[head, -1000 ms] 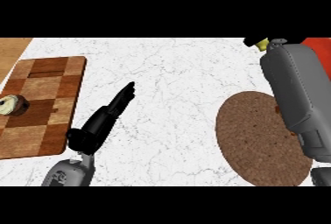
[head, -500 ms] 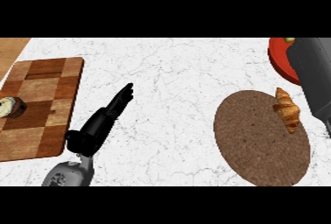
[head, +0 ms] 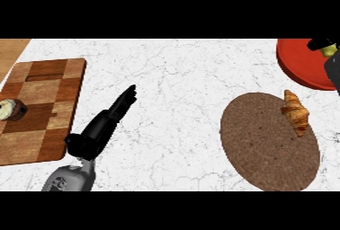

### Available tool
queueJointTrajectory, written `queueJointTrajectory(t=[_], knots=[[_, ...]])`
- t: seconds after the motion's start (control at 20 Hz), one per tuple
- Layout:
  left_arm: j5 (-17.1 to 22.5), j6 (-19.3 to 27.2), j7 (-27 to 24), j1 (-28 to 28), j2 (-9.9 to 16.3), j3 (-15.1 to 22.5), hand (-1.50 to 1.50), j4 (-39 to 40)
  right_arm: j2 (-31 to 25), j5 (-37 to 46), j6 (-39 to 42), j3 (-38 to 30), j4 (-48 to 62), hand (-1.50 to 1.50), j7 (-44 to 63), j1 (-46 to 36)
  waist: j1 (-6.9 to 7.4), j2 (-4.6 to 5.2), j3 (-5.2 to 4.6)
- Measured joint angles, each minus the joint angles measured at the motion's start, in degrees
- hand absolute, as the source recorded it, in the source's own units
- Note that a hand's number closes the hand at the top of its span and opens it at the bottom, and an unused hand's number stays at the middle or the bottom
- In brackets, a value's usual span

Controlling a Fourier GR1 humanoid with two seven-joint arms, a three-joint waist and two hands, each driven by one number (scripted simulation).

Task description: Pick the lemon from the placemat and place it in the bowl

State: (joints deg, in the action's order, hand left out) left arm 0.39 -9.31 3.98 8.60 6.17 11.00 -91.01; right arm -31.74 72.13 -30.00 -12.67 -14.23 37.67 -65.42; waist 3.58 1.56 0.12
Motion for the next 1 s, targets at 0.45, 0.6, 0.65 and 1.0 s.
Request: queueJointTrajectory(t=[0.45,0.6,0.65,1.0], knots=[[-0.2,0.4,0.6,0.9,-0.7,0.0,0.0,-0.1,-3.5,-11.8,8.6,-10.9,5.0,-1.5,-11.6,2.4,0.21,0.33,0.21],[-0.2,0.3,0.7,1.8,-0.8,-0.2,0.0,0.6,-4.0,-14.1,7.2,-13.0,4.2,-1.5,-16.5,3.5,0.33,0.48,0.23],[-0.2,0.4,0.9,1.9,-0.9,-0.3,0.0,0.4,-4.1,-14.5,6.5,-13.4,4.0,-1.5,-17.3,3.6,0.45,0.46,0.22],[-0.3,0.0,0.2,1.4,-0.8,-0.4,0.0,0.9,-5.2,-19.0,-3.2,-18.3,1.2,-1.5,-21.1,5.0,0.3,0.28,0.19]])
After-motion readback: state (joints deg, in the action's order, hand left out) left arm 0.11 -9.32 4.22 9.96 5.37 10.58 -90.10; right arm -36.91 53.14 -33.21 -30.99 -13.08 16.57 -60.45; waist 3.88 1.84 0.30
